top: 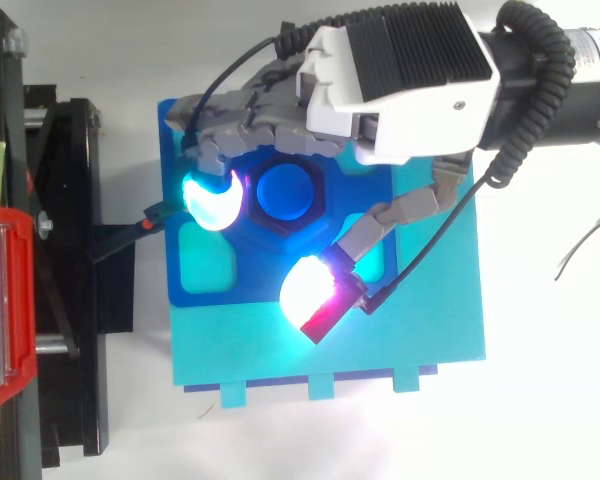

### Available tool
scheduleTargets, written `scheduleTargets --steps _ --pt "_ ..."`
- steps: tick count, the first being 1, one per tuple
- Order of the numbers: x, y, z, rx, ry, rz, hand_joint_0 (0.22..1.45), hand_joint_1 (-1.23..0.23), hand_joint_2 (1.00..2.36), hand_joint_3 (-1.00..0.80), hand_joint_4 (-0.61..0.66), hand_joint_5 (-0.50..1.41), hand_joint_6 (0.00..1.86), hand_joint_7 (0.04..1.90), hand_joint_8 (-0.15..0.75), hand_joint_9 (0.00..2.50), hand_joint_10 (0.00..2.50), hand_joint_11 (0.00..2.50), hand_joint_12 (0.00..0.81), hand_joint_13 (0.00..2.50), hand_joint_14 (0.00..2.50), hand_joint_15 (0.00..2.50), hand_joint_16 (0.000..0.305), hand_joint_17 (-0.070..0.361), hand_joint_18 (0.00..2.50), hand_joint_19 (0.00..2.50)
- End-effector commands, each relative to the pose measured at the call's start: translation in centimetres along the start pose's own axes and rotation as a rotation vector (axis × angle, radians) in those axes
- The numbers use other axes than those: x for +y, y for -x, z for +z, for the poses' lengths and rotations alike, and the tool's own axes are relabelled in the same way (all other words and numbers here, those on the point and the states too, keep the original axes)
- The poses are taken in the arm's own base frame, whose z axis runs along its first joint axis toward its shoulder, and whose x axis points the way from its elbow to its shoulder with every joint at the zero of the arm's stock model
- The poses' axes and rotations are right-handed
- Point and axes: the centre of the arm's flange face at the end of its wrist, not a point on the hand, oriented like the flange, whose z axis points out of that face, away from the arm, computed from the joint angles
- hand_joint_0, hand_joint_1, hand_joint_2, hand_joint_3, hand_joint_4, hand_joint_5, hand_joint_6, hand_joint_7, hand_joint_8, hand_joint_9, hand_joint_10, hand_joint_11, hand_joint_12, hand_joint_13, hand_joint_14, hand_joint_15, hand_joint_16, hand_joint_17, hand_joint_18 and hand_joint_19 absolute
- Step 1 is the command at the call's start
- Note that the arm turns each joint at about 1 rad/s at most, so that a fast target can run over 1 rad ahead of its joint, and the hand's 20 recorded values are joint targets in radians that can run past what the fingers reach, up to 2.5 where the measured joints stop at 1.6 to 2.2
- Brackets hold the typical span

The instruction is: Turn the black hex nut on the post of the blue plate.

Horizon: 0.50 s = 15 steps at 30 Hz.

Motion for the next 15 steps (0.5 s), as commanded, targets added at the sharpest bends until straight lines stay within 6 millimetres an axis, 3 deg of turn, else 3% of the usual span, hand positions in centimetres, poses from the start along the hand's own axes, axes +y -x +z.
scheduleTargets --steps 1,5,15 --pt "-0.02 -0.02 -0.01 0.000 -0.001 -0.001 0.37 -0.70 1.00 -0.50 0.48 -0.25 0.50 0.95 0.512 0.37 0.01 0.17 0.629 0.56 0.00 0.51 0.082 0.184 0.57 0.30" --pt "-0.62 -0.85 -0.42 0.005 -0.005 -0.003 0.38 -0.70 1.00 -0.50 0.48 -0.25 0.50 0.95 0.513 0.37 0.00 0.18 0.632 0.56 0.00 0.52 0.082 0.184 0.56 0.28" --pt "-0.46 -0.78 -0.20 -0.011 0.010 -0.003 0.38 -0.69 1.00 -0.50 0.48 -0.25 0.50 0.95 0.514 0.37 0.00 0.17 0.634 0.57 0.00 0.52 0.082 0.184 0.56 0.27"
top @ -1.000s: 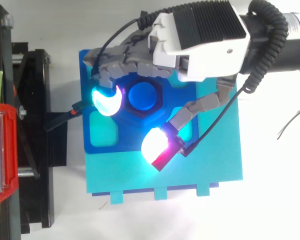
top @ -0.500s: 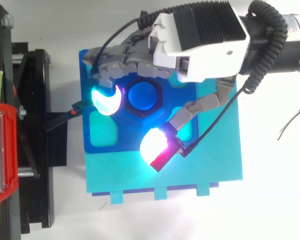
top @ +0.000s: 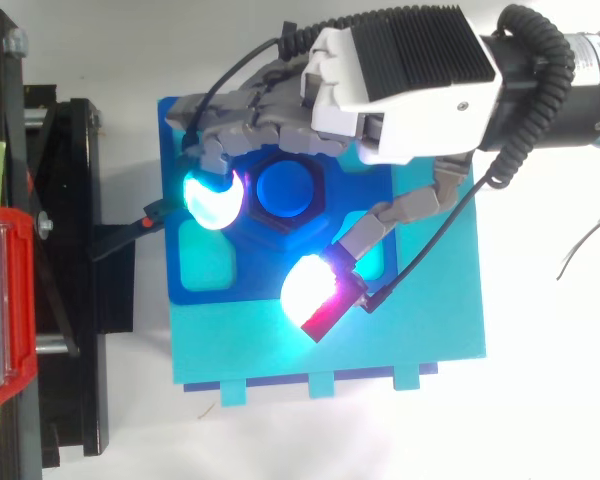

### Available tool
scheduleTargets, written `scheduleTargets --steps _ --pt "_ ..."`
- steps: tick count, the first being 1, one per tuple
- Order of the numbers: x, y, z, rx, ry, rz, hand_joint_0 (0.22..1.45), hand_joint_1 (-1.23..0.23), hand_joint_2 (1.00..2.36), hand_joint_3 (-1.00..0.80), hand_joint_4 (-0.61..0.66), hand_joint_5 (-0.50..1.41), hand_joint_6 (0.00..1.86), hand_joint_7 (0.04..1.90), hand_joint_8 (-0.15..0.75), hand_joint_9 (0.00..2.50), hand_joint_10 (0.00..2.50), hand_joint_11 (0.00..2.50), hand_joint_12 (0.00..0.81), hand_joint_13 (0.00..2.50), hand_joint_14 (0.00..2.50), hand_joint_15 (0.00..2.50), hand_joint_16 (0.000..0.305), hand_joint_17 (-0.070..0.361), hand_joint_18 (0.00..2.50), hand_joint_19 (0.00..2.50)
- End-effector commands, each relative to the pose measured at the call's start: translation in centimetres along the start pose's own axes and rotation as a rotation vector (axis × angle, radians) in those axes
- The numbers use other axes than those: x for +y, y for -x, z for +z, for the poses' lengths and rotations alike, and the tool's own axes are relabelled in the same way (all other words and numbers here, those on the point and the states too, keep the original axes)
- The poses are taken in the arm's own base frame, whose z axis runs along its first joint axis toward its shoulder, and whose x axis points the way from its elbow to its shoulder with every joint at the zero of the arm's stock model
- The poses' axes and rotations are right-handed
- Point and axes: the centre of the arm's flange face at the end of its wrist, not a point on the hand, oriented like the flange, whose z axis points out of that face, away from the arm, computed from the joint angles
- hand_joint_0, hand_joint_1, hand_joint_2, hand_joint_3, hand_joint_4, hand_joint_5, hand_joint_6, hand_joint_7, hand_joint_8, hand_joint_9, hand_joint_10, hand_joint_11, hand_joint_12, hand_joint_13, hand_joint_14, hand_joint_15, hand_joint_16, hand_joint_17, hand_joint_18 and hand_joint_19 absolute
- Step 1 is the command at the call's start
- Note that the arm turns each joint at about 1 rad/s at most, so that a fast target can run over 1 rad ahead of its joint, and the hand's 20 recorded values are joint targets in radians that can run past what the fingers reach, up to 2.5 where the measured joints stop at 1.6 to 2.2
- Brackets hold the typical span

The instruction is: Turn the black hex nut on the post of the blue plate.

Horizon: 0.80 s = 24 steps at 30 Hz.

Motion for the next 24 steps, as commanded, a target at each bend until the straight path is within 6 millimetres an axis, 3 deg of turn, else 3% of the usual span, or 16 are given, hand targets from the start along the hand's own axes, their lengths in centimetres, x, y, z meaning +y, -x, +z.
scheduleTargets --steps 1,24 --pt "0.19 0.03 0.15 -0.007 0.008 -0.003 0.38 -0.69 1.00 -0.50 0.48 -0.25 0.50 0.94 0.516 0.37 0.00 0.17 0.633 0.57 0.00 0.52 0.082 0.184 0.56 0.27" --pt "0.11 0.33 0.33 -0.035 0.002 0.013 0.38 -0.66 1.00 -0.50 0.50 -0.25 0.50 0.92 0.522 0.37 0.00 0.18 0.641 0.57 0.00 0.54 0.082 0.185 0.56 0.23"
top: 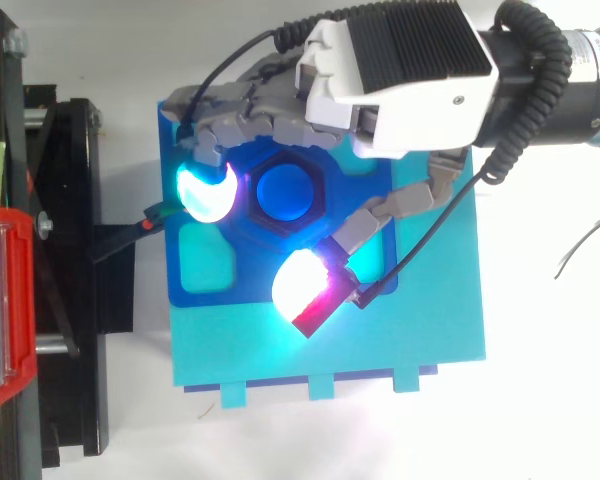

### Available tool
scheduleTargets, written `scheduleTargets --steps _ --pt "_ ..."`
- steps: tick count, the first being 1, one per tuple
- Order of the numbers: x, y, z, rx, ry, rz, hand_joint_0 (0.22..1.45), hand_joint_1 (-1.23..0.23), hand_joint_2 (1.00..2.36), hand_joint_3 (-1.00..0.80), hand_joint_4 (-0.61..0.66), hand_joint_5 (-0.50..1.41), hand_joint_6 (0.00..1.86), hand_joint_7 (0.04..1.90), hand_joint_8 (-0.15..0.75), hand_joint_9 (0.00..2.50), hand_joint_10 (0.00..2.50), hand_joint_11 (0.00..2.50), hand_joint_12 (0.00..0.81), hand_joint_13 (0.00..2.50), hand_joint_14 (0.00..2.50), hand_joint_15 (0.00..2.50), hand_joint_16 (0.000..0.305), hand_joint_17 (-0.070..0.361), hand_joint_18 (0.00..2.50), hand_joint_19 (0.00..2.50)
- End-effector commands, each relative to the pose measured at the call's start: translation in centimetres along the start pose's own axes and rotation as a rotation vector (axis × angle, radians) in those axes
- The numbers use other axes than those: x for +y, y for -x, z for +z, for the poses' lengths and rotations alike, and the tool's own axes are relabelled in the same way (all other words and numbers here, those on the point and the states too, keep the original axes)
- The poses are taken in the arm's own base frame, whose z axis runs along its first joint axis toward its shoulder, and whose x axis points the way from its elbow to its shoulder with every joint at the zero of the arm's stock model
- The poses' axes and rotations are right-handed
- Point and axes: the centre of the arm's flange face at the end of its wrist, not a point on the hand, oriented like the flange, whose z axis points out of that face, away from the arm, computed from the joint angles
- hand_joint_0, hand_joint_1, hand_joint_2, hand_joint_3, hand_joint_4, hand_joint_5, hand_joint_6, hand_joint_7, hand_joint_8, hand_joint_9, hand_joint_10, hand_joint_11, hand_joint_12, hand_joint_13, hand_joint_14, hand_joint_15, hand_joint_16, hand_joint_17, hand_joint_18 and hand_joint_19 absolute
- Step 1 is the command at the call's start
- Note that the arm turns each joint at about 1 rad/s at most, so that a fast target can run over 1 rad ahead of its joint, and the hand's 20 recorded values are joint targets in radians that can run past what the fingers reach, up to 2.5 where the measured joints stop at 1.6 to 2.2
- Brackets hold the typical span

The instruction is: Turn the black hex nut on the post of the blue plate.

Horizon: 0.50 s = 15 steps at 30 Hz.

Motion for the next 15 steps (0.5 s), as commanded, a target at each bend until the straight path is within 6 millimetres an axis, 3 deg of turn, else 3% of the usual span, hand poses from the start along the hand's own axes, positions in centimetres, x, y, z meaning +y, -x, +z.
scheduleTargets --steps 1,15 --pt "-0.01 0.02 -0.01 0.000 -0.002 0.011 0.38 -0.66 1.00 -0.50 0.50 -0.25 0.50 0.92 0.523 0.37 0.00 0.18 0.639 0.57 0.00 0.54 0.082 0.185 0.55 0.23" --pt "-0.15 0.08 -0.02 -0.011 -0.013 0.004 0.39 -0.65 1.00 -0.50 0.52 -0.26 0.50 0.90 0.525 0.38 0.00 0.18 0.644 0.57 0.00 0.54 0.082 0.186 0.55 0.18"
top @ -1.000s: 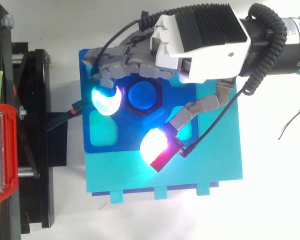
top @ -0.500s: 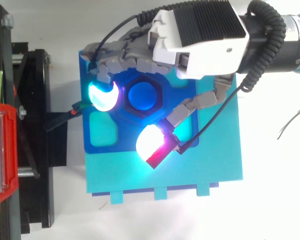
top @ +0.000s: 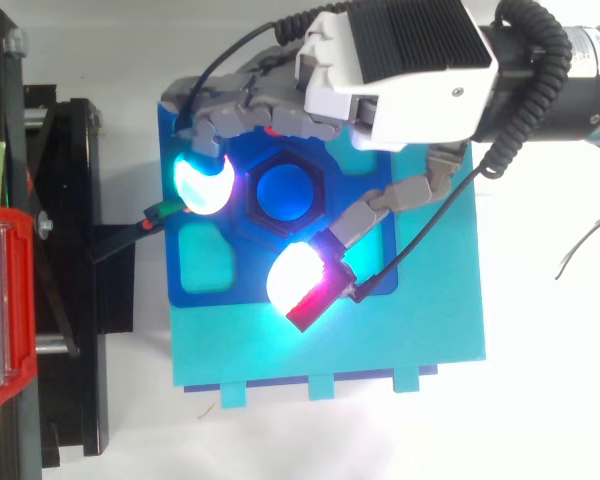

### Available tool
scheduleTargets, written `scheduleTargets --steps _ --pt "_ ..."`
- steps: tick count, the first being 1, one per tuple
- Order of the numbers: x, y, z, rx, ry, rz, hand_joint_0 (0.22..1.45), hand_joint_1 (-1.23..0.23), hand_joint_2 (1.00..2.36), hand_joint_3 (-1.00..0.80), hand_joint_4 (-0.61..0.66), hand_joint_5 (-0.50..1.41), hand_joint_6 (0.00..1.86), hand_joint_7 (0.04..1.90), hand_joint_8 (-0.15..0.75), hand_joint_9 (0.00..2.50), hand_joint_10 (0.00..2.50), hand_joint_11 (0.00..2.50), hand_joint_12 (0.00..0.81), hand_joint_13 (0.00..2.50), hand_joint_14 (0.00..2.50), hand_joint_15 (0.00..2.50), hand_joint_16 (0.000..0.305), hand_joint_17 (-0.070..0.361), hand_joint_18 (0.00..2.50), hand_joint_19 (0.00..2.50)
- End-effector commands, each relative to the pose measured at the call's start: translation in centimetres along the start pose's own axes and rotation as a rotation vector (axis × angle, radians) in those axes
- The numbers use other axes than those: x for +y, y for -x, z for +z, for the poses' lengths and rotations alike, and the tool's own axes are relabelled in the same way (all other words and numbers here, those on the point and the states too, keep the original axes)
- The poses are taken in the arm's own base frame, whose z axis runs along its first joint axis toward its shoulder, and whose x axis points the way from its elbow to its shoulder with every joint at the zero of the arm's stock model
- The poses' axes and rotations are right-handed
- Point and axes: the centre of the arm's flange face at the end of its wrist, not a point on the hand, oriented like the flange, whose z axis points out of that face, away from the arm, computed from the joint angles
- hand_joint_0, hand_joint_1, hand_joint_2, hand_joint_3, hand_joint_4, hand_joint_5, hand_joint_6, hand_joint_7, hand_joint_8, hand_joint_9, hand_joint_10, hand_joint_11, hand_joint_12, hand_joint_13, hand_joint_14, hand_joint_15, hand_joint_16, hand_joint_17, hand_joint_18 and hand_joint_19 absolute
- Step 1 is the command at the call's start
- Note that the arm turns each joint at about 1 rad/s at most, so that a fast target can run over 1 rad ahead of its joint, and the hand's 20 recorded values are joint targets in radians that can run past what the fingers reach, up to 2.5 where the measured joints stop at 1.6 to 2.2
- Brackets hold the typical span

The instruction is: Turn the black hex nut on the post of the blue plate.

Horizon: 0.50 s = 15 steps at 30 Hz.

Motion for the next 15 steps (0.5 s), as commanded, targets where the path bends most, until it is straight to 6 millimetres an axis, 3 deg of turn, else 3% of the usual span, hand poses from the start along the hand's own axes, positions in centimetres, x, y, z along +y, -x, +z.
scheduleTargets --steps 1,15 --pt "0.01 -0.02 -0.03 0.003 0.000 -0.001 0.39 -0.64 1.00 -0.50 0.52 -0.26 0.50 0.90 0.527 0.38 0.00 0.19 0.643 0.57 0.00 0.55 0.083 0.186 0.55 0.18" --pt "0.15 -0.04 0.04 0.004 0.015 -0.029 0.39 -0.62 1.00 -0.50 0.53 -0.26 0.50 0.88 0.531 0.38 0.00 0.19 0.642 0.57 0.00 0.55 0.082 0.184 0.56 0.21"
